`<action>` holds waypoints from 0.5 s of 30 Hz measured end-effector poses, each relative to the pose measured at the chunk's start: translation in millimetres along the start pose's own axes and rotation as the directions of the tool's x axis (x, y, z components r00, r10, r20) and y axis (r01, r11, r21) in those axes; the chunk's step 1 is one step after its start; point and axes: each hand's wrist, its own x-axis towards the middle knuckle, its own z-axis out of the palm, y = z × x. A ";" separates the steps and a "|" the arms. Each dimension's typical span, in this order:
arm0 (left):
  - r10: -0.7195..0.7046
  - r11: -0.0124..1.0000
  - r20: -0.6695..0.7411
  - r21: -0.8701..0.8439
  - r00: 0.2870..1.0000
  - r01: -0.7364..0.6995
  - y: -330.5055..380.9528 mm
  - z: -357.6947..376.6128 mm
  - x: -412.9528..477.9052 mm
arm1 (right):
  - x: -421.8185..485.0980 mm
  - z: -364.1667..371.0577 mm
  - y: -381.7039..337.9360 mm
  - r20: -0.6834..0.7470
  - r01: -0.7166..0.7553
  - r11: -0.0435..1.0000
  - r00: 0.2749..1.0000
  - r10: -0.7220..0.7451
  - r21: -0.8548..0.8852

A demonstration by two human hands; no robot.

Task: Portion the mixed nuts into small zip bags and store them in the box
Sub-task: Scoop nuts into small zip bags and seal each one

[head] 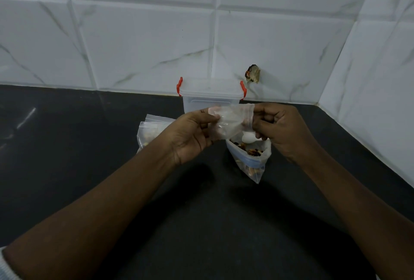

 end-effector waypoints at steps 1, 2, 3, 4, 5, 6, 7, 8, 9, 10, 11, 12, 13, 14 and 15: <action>-0.002 1.000 -0.020 -0.001 1.000 0.002 0.3 0.7 -0.1 | 0.3 -0.9 1.5 -0.016 -0.005 1.000 1.000 0.005 0.008; -0.002 1.000 -0.033 -0.013 0.999 0.001 0.6 1.1 0.0 | 0.6 -1.3 2.3 -0.027 -0.008 1.000 1.000 0.008 0.019; 0.001 1.000 -0.041 -0.029 0.999 -0.002 0.9 1.3 0.1 | 0.5 -1.0 2.0 -0.031 -0.008 1.000 0.999 0.009 0.029; 0.008 0.999 -0.044 -0.039 0.999 -0.010 0.9 1.2 0.4 | 0.3 -0.5 1.6 -0.028 -0.004 0.999 1.000 0.005 0.033; 0.019 0.999 -0.042 -0.041 0.999 -0.021 0.9 0.9 0.1 | -0.1 0.1 0.9 -0.023 -0.001 0.999 1.000 0.001 0.035; 0.034 0.999 -0.040 -0.035 0.999 -0.036 0.9 0.8 0.0 | -0.4 0.7 -0.2 -0.018 0.001 0.999 1.000 -0.001 0.035; 0.052 0.998 -0.040 -0.028 0.998 -0.053 0.7 0.7 0.0 | -0.6 1.1 -1.5 -0.014 0.000 0.999 1.000 0.001 0.037; 0.069 0.997 -0.044 -0.031 0.997 -0.071 0.3 0.5 0.6 | -0.5 1.1 -2.2 -0.013 0.000 0.999 1.000 0.001 0.036; 0.085 0.995 -0.055 -0.044 0.995 -0.088 -0.2 0.4 1.6 | -0.7 1.0 -2.8 -0.016 0.000 0.999 1.000 0.001 0.035; 0.100 0.993 -0.071 -0.057 0.992 -0.104 -0.8 0.6 2.9 | -0.9 1.0 -2.9 -0.021 0.004 0.999 1.000 -0.003 0.036; 0.113 0.990 -0.092 -0.068 0.989 -0.120 -1.5 1.1 4.7 | -1.2 1.4 -3.0 -0.027 0.009 0.999 1.000 -0.008 0.041; 0.126 0.988 -0.107 -0.080 0.986 -0.135 -2.3 1.6 6.4 | -1.3 1.4 -2.2 -0.034 0.016 0.999 0.999 -0.014 0.045; 0.135 0.985 -0.114 -0.096 0.984 -0.146 -3.1 2.3 7.2 | -1.4 1.4 -1.4 -0.039 0.020 0.999 0.999 -0.018 0.043; 0.135 0.982 -0.113 -0.114 0.984 -0.148 -3.5 2.4 7.4 | -1.3 1.2 -0.4 -0.047 0.022 0.999 0.999 -0.021 0.037; 0.130 0.981 -0.105 -0.128 0.986 -0.144 -3.8 2.3 7.1 | -1.5 1.3 -0.4 -0.053 0.024 0.999 0.998 -0.023 0.035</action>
